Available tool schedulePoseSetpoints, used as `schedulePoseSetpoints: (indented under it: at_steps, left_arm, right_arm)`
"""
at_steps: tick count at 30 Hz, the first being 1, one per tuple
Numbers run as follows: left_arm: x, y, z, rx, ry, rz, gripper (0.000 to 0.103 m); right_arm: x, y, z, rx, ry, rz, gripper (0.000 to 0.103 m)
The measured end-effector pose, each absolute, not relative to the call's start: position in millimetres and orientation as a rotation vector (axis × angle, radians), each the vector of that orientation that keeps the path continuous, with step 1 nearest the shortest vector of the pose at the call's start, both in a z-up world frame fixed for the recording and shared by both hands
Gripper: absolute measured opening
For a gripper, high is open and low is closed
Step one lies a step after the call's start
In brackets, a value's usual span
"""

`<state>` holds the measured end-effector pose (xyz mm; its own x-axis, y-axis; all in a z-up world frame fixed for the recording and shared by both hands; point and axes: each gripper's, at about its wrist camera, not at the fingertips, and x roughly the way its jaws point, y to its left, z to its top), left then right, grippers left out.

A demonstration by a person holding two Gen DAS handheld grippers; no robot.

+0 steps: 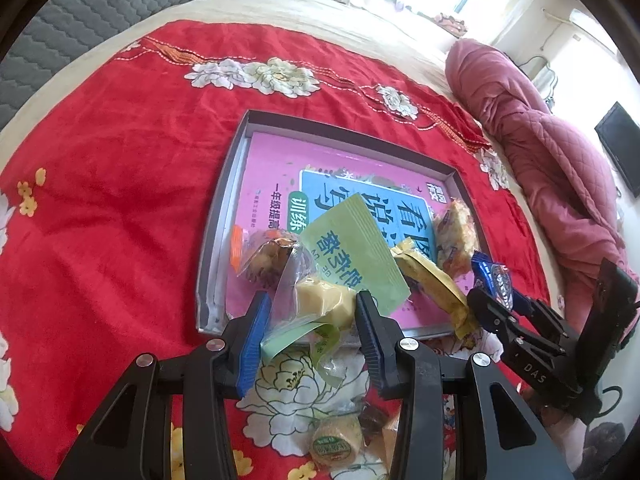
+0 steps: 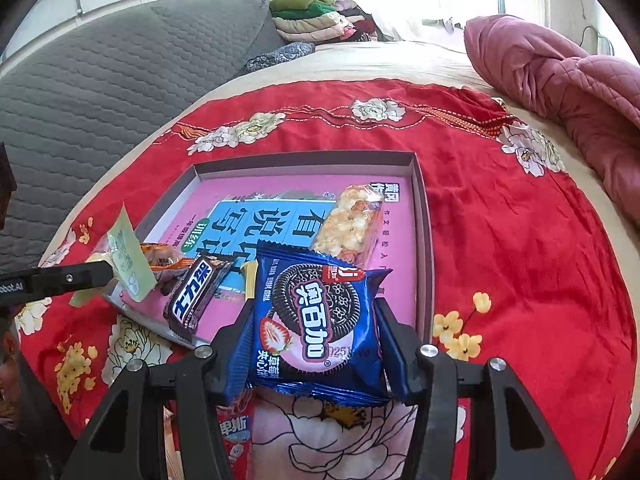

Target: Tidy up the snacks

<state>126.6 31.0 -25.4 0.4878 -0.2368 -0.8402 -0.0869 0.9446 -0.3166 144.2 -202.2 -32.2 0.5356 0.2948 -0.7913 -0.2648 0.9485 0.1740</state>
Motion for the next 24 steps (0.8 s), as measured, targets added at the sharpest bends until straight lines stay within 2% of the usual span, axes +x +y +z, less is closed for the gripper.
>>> schedulePoseSetpoints:
  at_steps: [24]
  left_arm:
    - [148.1, 16.0, -40.2, -0.312, 1.087, -0.076, 0.044]
  right_arm:
    - [153.1, -197.2, -34.4, -0.016, 0.938, 0.306, 0.055]
